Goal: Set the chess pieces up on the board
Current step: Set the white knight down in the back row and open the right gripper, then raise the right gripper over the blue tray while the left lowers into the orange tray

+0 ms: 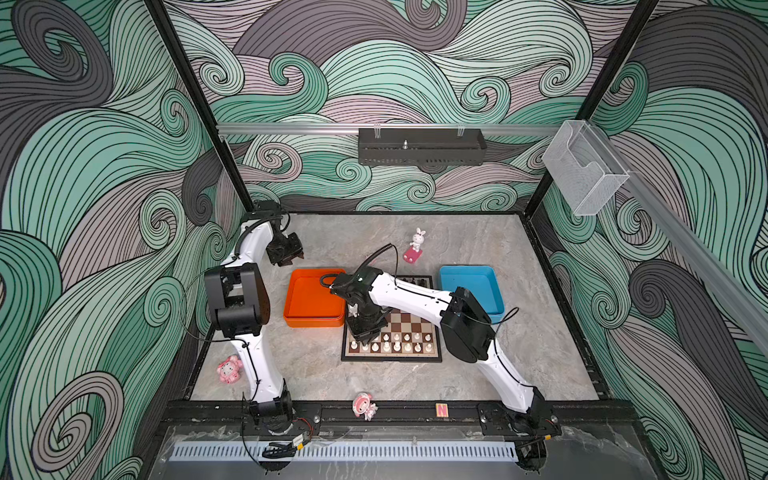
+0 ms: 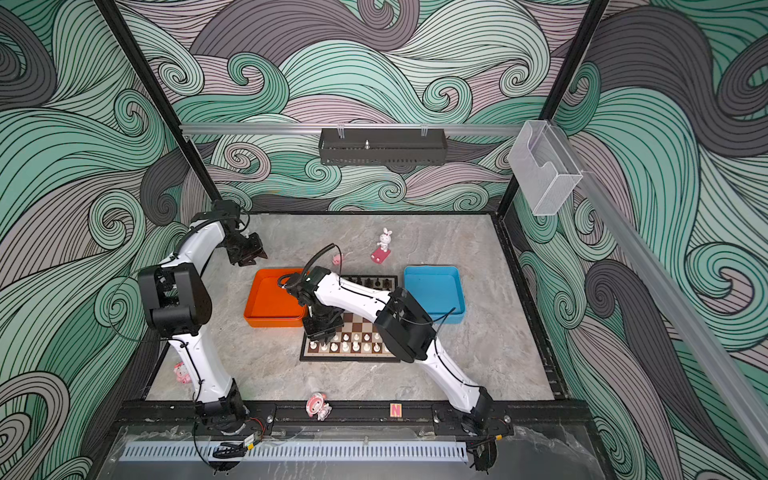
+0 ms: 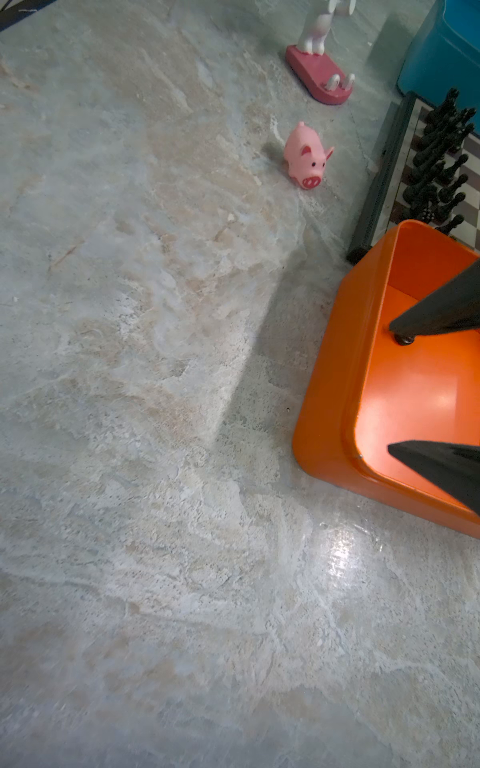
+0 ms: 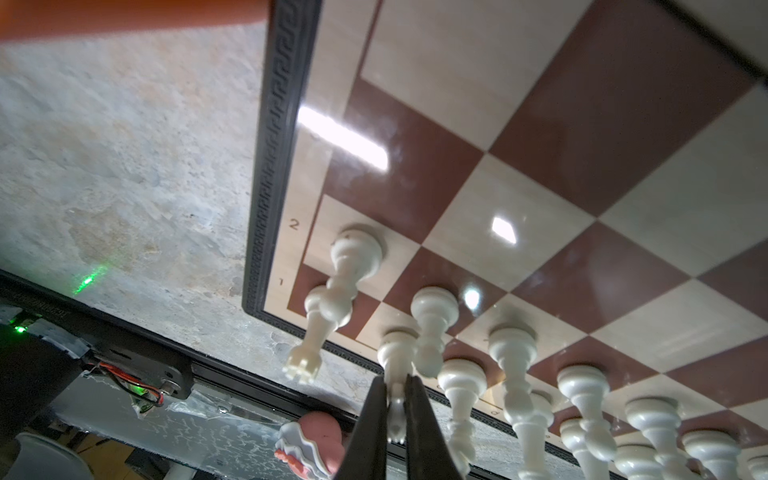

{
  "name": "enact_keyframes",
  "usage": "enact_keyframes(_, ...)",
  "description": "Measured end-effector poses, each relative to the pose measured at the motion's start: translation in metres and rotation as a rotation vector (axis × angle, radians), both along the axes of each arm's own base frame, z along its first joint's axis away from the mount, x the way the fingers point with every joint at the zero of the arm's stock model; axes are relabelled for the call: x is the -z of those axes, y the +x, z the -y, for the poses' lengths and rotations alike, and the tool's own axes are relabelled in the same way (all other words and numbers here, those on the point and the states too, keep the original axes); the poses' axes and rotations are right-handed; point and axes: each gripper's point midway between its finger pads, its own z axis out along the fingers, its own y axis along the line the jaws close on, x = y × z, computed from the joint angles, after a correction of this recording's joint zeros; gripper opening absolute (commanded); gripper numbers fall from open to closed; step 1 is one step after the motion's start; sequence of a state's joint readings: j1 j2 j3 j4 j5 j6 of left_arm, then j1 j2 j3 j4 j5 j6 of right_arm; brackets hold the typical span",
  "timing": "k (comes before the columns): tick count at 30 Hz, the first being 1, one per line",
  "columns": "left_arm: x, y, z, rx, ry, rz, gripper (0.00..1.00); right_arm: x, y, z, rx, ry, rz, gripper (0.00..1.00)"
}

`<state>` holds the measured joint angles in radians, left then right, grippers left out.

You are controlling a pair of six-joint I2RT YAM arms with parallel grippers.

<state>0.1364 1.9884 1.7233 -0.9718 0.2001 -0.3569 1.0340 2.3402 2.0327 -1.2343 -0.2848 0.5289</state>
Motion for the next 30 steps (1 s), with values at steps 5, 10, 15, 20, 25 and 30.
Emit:
enact_keyframes(5,0.0000,0.0000,0.0002,0.000,-0.001,0.000,0.45,0.0000,0.0000,0.0000,-0.002,0.001,0.000,0.16)
enact_keyframes(10,-0.0001,0.0001,0.0006,0.001,-0.004,0.001,0.45,0.0000,0.0000,-0.0001,-0.002,0.001,0.000,0.17)
enact_keyframes(15,-0.0002,0.0001,0.0010,0.002,-0.006,0.001,0.45,0.0000,0.0001,0.0000,-0.002,0.001,0.001,0.18)
enact_keyframes(20,-0.0002,0.0001,0.0012,0.002,-0.007,0.001,0.45,-0.0011,0.0017,-0.0008,-0.002,0.002,0.009,0.21)
enact_keyframes(25,-0.0003,0.0001,0.0013,0.002,-0.007,0.001,0.45,-0.0017,0.0037,-0.0006,-0.002,0.001,0.019,0.23)
enact_keyframes(30,0.0001,-0.0001,0.0016,0.002,-0.009,0.000,0.45,-0.0084,0.0074,0.0004,0.004,0.011,0.033,0.23)
